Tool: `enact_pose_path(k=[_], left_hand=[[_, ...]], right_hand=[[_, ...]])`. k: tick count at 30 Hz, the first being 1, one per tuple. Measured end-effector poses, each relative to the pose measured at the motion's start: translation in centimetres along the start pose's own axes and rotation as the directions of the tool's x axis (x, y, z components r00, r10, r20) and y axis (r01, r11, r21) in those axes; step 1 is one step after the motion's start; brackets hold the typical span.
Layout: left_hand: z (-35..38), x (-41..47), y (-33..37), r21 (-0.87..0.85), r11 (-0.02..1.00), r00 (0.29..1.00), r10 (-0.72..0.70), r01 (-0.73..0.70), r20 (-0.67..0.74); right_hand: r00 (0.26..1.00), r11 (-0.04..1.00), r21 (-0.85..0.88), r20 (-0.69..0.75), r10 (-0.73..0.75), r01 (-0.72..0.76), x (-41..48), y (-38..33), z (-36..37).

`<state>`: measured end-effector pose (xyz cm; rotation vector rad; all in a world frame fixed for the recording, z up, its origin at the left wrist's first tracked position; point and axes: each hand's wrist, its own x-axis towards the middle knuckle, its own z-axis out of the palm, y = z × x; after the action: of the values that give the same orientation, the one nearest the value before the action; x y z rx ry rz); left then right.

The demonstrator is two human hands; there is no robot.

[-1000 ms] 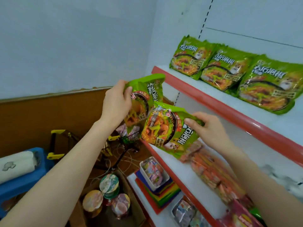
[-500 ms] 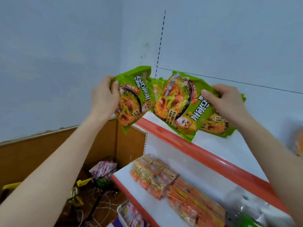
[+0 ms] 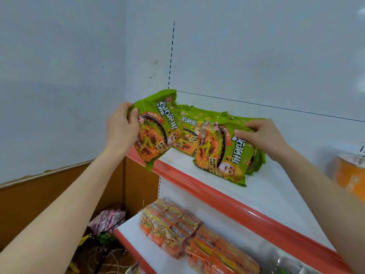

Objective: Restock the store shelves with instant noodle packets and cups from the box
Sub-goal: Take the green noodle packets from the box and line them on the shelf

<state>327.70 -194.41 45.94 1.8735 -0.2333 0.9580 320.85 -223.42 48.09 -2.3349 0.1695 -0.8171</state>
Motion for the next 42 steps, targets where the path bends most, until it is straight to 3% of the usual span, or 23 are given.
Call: enact_pose_path(k=[2, 5, 8, 10, 12, 15, 17, 19, 23, 28, 32, 35, 37, 42], left_hand=[[0.8, 0.4, -0.2, -0.011, 1.0, 1.0, -0.002, 0.003, 0.012], [1.9, 1.0, -0.6, -0.033, 0.999, 0.999, -0.002, 0.003, 0.036], [2.9, 1.9, -1.4, -0.062, 0.998, 0.998, 0.0, 0.004, 0.063], [3.2, 2.6, -2.0, -0.091, 0.996, 0.998, -0.008, 0.014, 0.069], [3.0, 3.1, -2.5, -0.085, 0.996, 0.998, -0.016, 0.021, 0.054], [2.3, 3.8, -3.2, -0.085, 0.996, 0.999, -0.037, 0.038, 0.021], [1.7, 4.2, -3.9, -0.087, 0.994, 0.998, -0.068, 0.067, -0.004], [1.0, 4.6, -4.8, -0.092, 0.991, 0.995, -0.098, 0.096, -0.025], [-0.4, 5.4, -6.6, -0.107, 0.984, 0.986, -0.153, 0.145, -0.068], [-1.6, 5.9, -8.3, -0.115, 0.975, 0.976, -0.202, 0.193, -0.082], [-1.7, 6.2, -9.1, -0.104, 0.976, 0.977, -0.2, 0.192, -0.074], [-1.5, 6.4, -9.5, -0.097, 0.978, 0.978, -0.192, 0.185, -0.075], [-1.4, 6.3, -9.5, -0.094, 0.979, 0.979, -0.19, 0.183, -0.071], [-1.4, 6.1, -9.8, -0.16, 0.962, 0.972, -0.23, 0.219, -0.049]], right_hand=[[0.998, 0.995, 0.094, -0.047, 0.037, -0.033, -0.3, 0.0, 0.0], [0.987, 0.937, 0.311, 0.082, 0.139, -0.158, -1.4, 0.5, 0.0], [0.938, 0.914, 0.271, 0.259, 0.233, -0.301, -2.6, 1.6, 0.9], [0.915, 0.928, 0.201, 0.325, 0.24, -0.314, -3.1, 1.9, 1.6], [0.936, 0.938, 0.208, 0.279, 0.214, -0.276, -2.8, 1.7, 1.9], [0.968, 0.943, 0.218, 0.058, 0.245, -0.252, -1.1, 0.7, 1.9], [0.964, 0.954, 0.168, -0.056, 0.259, -0.247, 0.1, -0.3, 2.3], [0.981, 0.985, 0.054, -0.093, 0.169, -0.165, 1.0, -1.3, 3.1], [0.997, 0.992, -0.127, -0.074, -0.005, -0.005, 3.4, -3.4, 5.1], [0.992, 0.96, -0.249, 0.038, -0.121, 0.126, 8.2, -5.5, 8.7], [0.974, 0.898, -0.393, 0.181, -0.137, 0.2, 11.1, -6.1, 11.1], [0.955, 0.791, -0.553, 0.265, -0.131, 0.262, 11.7, -5.9, 12.4], [0.951, 0.744, -0.605, 0.277, -0.138, 0.284, 11.6, -5.5, 13.2], [0.961, 0.758, -0.598, 0.233, -0.145, 0.26, 11.5, -4.8, 14.1]])
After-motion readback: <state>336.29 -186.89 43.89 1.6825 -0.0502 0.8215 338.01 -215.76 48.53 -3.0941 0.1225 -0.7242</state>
